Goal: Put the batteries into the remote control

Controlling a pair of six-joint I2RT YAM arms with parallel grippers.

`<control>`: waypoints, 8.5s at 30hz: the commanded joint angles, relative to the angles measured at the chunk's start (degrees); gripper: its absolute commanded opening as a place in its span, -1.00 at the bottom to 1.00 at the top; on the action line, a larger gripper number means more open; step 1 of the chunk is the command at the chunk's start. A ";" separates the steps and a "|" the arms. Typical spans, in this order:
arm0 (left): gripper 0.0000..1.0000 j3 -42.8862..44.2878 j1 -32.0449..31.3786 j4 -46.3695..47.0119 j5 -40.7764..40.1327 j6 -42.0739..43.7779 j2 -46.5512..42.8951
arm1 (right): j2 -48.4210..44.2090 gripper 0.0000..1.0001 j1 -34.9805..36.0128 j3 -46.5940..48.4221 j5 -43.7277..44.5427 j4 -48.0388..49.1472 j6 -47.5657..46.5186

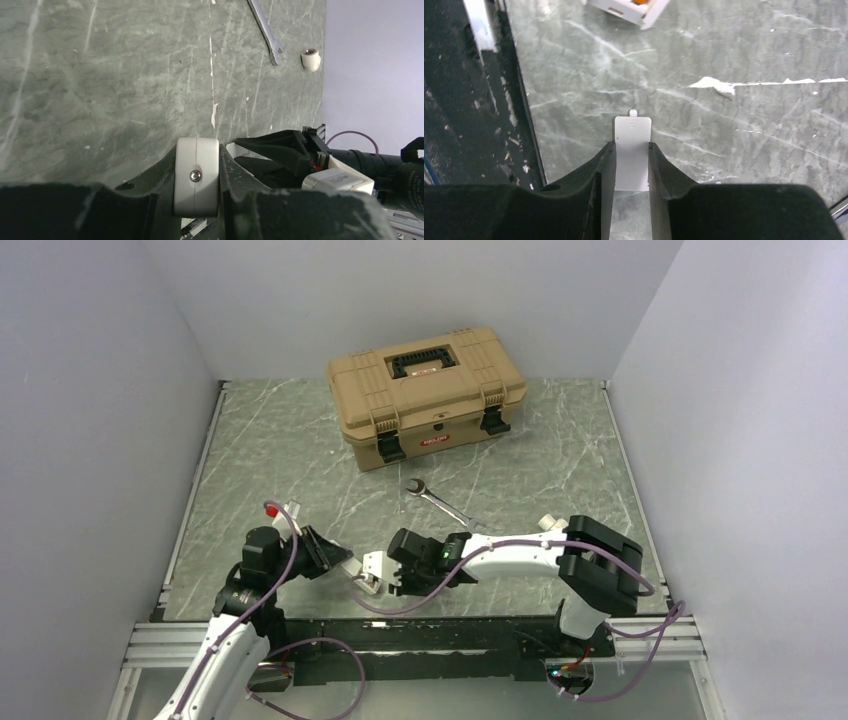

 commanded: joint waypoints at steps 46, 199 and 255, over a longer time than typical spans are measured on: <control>-1.00 2.75 0.74 6.13 -0.75 -1.28 -1.87 | -23.42 0.90 -4.72 -16.90 13.18 23.34 33.35; -0.97 -3.62 1.18 16.80 4.00 -5.56 1.63 | -6.26 -0.76 -7.59 -9.51 21.05 5.43 57.43; -0.97 -4.11 1.18 16.39 4.70 -5.84 0.48 | 1.59 -0.20 1.54 -4.82 26.41 4.20 57.89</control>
